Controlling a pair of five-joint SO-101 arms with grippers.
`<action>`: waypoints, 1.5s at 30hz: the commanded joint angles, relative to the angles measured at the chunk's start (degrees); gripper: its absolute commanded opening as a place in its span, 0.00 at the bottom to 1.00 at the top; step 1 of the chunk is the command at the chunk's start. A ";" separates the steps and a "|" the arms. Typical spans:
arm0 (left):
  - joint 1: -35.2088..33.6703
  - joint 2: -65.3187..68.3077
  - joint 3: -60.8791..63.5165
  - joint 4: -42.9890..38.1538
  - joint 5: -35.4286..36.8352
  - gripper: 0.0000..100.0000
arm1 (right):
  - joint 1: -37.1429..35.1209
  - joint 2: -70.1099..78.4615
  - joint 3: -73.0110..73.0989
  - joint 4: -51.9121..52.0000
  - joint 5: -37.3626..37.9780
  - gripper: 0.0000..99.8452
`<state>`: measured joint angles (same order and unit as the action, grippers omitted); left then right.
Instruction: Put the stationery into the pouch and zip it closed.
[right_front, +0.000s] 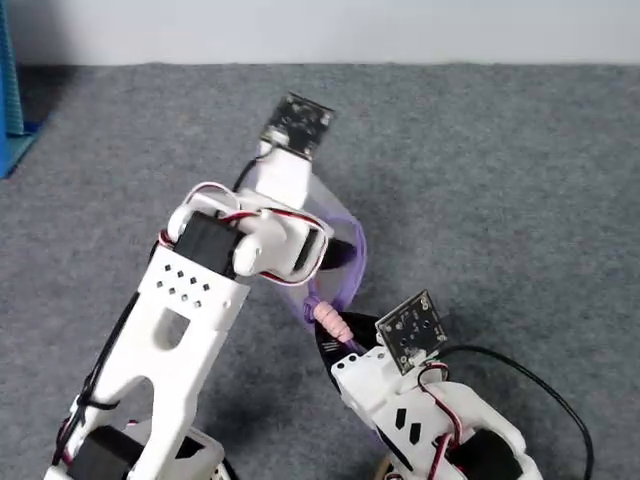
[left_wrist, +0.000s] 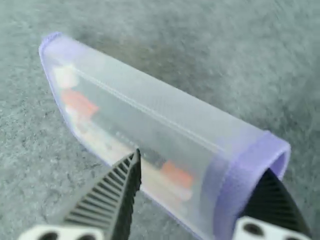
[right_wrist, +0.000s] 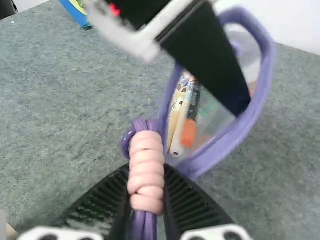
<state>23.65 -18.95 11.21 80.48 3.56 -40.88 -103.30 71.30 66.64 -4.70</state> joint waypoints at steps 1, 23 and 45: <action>0.18 -1.93 -1.45 3.96 -6.86 0.31 | -0.04 -0.66 -3.96 -0.22 -1.14 0.01; -3.08 -26.64 -3.38 19.52 -14.68 0.31 | 9.10 -0.66 -3.96 -10.51 -0.88 0.01; 2.64 -47.82 39.25 -15.47 -21.89 0.32 | 8.92 -0.66 -3.87 -15.87 -0.62 0.01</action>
<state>26.11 -65.54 49.19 70.99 -17.80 -32.44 -103.21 71.38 52.13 -5.14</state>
